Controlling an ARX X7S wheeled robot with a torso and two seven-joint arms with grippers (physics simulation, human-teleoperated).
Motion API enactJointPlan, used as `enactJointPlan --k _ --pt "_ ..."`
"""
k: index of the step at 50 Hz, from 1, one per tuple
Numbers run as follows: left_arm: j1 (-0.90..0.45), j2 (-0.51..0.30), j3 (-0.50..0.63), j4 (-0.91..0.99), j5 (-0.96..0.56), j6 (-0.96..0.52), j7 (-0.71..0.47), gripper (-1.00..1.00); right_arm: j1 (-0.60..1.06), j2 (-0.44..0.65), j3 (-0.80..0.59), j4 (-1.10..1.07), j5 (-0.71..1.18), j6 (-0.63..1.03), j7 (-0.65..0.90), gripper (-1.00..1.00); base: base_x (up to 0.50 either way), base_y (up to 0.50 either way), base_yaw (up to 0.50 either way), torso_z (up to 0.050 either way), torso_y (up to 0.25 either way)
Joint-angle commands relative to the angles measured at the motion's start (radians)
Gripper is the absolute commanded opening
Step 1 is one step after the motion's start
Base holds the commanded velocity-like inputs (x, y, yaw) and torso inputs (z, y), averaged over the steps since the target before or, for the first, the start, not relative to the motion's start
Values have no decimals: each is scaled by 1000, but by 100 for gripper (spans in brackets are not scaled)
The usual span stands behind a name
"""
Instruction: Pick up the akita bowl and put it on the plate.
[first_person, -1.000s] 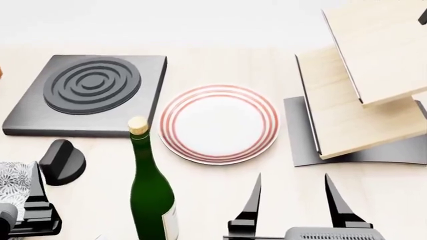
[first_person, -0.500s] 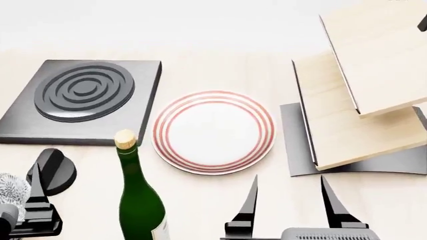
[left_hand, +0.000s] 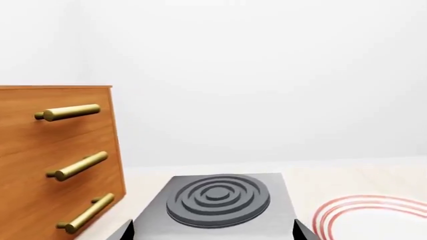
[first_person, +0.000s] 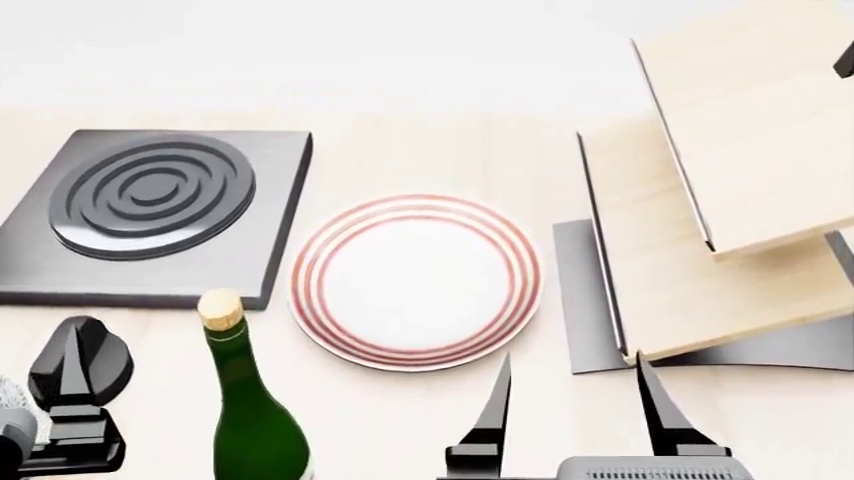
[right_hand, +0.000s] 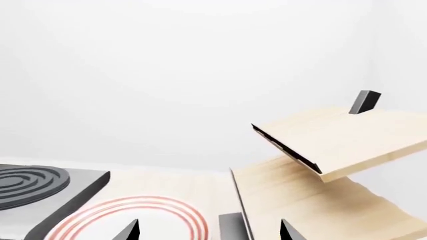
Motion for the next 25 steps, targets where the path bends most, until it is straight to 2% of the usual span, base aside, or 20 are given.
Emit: enactJointPlan --k 1,25 --pt "-1 -2 5 -8 -2 6 -3 100 2 5 -5 -1 3 3 5 100 78 -31 0 0 0" --pt "4 -8 9 -14 -10 18 -10 100 2 9 -21 6 3 -1 16 100 85 -33 0 0 1"
